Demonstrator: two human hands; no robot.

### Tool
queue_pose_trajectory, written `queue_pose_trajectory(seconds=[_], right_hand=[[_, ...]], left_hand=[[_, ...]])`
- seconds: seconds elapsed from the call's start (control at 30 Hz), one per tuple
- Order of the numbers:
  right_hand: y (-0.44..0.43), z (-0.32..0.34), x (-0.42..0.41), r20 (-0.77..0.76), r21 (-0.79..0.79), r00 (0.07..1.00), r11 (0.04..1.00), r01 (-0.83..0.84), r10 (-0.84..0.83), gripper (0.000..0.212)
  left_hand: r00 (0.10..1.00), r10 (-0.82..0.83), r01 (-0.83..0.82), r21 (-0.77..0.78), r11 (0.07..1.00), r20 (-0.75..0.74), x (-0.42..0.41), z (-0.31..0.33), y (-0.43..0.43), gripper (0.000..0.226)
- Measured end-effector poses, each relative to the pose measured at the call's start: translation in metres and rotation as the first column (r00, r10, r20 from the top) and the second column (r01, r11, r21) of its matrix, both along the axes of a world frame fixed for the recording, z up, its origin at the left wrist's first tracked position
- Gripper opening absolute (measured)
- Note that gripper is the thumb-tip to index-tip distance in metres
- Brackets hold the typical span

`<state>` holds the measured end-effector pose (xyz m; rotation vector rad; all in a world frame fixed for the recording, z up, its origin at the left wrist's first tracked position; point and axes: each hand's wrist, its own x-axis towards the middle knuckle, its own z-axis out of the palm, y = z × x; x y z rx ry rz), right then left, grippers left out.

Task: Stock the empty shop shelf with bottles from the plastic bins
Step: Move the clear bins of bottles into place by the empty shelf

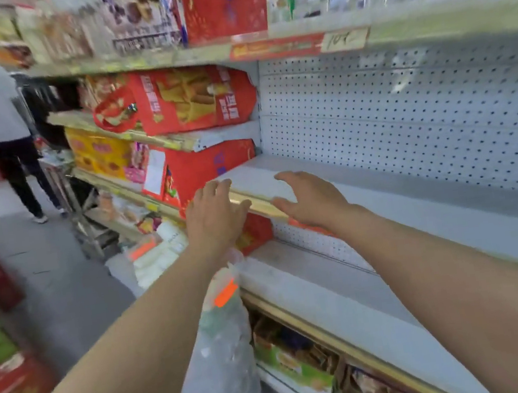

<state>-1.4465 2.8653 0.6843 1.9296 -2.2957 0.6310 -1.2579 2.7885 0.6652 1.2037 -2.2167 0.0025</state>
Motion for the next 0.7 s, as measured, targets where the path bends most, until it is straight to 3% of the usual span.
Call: queue_pose_trajectory(seconds=[0.37,0.7], right_hand=[[-0.092,0.044,0.053,0.029,-0.078,0.999,0.996,0.043,-0.041,0.066],[-0.187,0.012,0.088,0.126,-0.012,0.984,0.991,0.13,-0.128,0.065]], left_hand=[[0.997,0.075,-0.076,-0.081,0.994,-0.017,0.071,0.045,-0.097,0.06],[0.996,0.027,-0.027,-0.006,1.0,0.083,0.103,0.018,-0.221,0.062]])
